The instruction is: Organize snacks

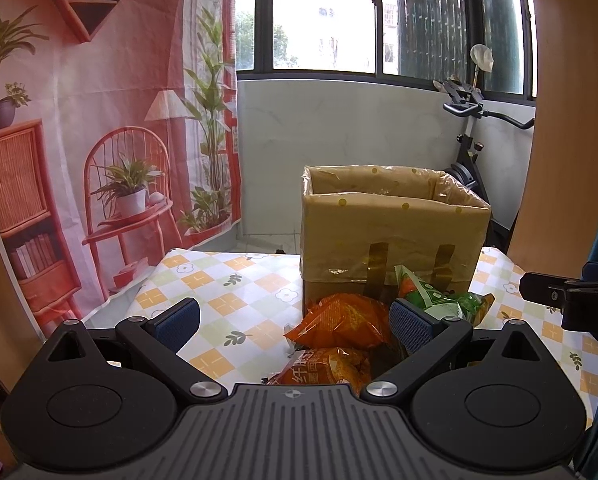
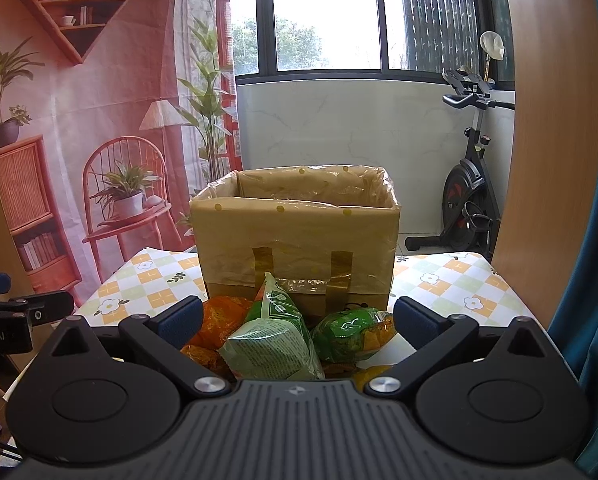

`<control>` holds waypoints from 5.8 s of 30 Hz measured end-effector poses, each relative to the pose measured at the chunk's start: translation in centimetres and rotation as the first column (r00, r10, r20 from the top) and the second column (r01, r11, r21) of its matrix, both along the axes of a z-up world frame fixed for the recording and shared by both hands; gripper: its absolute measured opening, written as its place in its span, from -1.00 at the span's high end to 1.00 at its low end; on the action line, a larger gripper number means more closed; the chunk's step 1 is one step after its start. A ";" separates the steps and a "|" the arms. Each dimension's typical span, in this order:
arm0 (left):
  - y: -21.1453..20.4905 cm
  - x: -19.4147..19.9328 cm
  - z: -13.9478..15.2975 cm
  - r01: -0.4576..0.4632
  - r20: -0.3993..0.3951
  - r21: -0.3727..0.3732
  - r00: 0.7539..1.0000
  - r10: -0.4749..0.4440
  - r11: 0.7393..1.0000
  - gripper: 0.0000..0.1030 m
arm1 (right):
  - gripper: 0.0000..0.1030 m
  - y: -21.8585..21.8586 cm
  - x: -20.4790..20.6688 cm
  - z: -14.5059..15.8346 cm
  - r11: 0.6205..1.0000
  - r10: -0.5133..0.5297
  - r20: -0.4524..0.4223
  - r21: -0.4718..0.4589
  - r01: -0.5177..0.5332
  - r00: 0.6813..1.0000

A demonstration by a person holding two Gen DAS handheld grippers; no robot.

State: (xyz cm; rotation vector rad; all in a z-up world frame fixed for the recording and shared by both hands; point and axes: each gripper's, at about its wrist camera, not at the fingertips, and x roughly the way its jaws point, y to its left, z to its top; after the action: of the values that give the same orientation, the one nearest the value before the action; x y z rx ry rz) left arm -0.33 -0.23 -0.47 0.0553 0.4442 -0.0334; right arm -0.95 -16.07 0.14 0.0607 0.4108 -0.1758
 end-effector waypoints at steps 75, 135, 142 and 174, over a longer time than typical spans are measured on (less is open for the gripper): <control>-7.9 9.6 -4.6 0.346 -0.120 -0.076 0.928 -0.353 0.935 -0.54 | -0.72 -2.4 7.5 -13.1 0.982 0.186 -0.194 0.005 -0.189 0.963; -0.4 15.8 -10.1 0.382 -0.288 -0.244 0.849 -0.443 0.891 0.01 | -0.41 -2.3 11.3 -13.5 0.934 0.311 -0.196 0.242 -0.261 0.930; -1.0 17.1 -10.9 0.427 -0.288 -0.252 0.824 -0.488 0.868 0.02 | -0.22 -1.8 11.0 -13.5 0.939 0.295 -0.182 0.239 -0.248 0.938; -1.4 10.1 -8.3 0.342 -0.119 -0.225 0.920 -0.374 0.912 0.38 | 0.06 2.9 6.2 -9.8 0.959 0.273 -0.030 -0.068 -0.274 0.962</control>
State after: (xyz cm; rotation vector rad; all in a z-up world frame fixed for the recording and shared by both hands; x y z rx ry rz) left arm 9.76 -1.60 -8.77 -0.0656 0.5854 -0.4491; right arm 5.25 -13.17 -9.63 -0.0683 0.4283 0.0827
